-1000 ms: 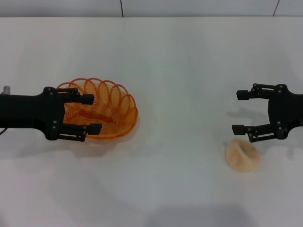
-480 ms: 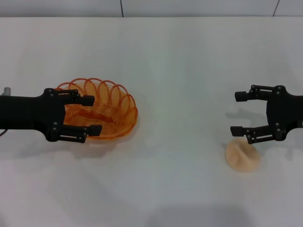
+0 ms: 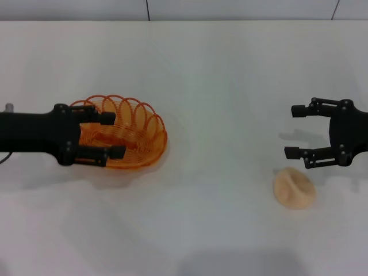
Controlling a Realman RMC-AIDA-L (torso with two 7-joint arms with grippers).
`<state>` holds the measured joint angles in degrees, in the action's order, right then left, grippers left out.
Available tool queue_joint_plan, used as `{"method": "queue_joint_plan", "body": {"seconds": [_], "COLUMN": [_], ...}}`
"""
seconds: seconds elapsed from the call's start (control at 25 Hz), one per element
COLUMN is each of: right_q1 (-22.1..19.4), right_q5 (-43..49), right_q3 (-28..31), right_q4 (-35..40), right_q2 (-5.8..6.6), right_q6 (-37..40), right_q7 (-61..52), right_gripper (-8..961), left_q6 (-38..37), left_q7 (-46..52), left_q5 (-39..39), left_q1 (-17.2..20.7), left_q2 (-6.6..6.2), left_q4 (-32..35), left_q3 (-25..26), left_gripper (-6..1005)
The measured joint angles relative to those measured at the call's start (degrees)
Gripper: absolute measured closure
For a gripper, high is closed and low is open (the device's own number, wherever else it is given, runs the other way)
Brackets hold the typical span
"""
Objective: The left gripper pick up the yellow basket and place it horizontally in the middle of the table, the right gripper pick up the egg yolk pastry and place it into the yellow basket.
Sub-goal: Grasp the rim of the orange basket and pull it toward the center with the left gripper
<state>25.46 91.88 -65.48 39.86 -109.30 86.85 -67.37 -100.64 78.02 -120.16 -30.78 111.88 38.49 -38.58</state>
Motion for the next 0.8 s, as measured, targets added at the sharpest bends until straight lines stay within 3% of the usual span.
{"method": "queue_joint_plan", "body": {"seconds": [0.28,0.4,0.48,0.64,0.8], "right_q1": [-1.5,-2.0,-2.2,-2.5,-2.9], "right_q5": [-0.1,-0.1,-0.1,0.0,0.0], "right_q3": [1.4,1.5,1.5,1.5,1.5], "right_q4": [1.3,1.5,1.5,1.5,1.6], "right_q2": [-0.26,-0.32,-0.43,-0.51,-0.64], "right_q6": [0.1,0.1,0.2,0.3,0.4], "right_q7": [1.0,1.9,2.5,3.5,4.1], "right_gripper": [70,70,70,71,71], "left_q6": [-0.9,-1.7,-2.0,-1.5,-0.4], "left_q7": [24.9,36.1,43.2,57.3,65.4], "left_q5": [-1.2,-2.3,-3.0,-7.6,-18.7], "left_q1": [0.6,0.8,0.7,-0.6,-4.2], "left_q2": [3.49,3.79,3.11,0.60,-0.87], "left_q4": [14.3,19.3,21.1,24.0,25.2], "left_q3": [-1.0,-1.4,-1.4,-1.4,-1.4], "left_gripper": [249,255,260,268,277]}}
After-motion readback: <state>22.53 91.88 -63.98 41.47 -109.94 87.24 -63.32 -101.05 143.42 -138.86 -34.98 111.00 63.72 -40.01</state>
